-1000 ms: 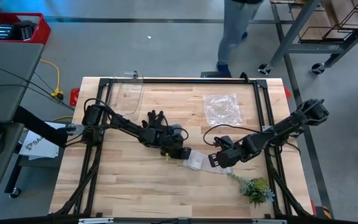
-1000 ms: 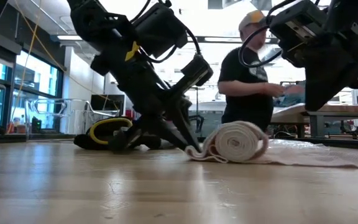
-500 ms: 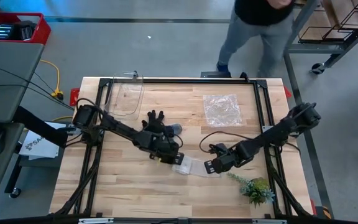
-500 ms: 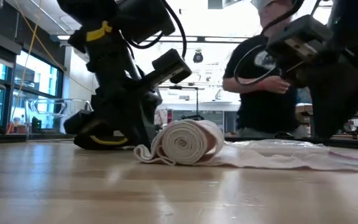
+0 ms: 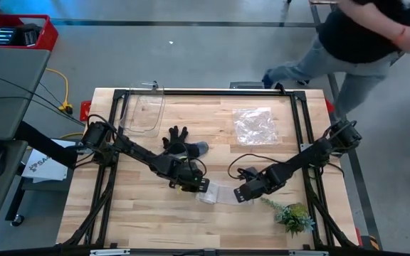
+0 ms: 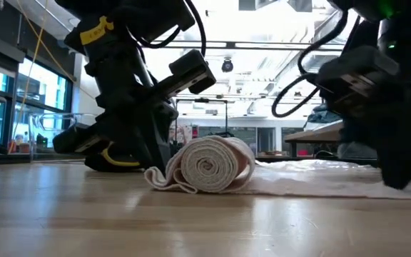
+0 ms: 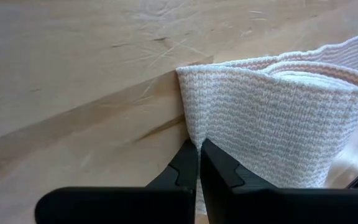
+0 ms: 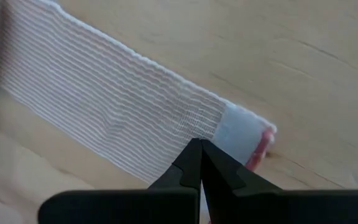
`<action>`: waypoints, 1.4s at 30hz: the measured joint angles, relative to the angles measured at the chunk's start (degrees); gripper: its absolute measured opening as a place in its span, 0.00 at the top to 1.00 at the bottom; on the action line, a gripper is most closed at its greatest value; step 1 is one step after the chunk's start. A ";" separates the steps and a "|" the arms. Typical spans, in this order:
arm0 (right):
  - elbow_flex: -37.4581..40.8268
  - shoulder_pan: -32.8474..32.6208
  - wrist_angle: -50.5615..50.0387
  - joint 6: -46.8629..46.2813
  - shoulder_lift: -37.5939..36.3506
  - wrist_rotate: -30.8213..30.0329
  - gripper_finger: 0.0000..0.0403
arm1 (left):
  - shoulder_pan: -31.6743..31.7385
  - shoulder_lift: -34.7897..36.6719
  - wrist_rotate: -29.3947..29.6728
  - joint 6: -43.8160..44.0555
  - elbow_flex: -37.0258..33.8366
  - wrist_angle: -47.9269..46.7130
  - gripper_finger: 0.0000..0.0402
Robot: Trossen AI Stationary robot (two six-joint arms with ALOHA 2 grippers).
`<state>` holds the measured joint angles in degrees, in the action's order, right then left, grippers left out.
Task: Roll bandage
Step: Roll the white-brown bandage
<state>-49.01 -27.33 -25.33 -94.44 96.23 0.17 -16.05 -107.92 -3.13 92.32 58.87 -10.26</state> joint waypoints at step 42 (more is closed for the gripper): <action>-0.02 -1.08 -3.29 -0.21 -0.11 0.04 1.00 | -0.05 4.26 2.73 -2.46 -0.07 9.37 1.00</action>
<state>-49.04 -28.40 -28.62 -94.65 96.12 0.21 -16.10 -103.66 -0.41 89.86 58.81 -0.89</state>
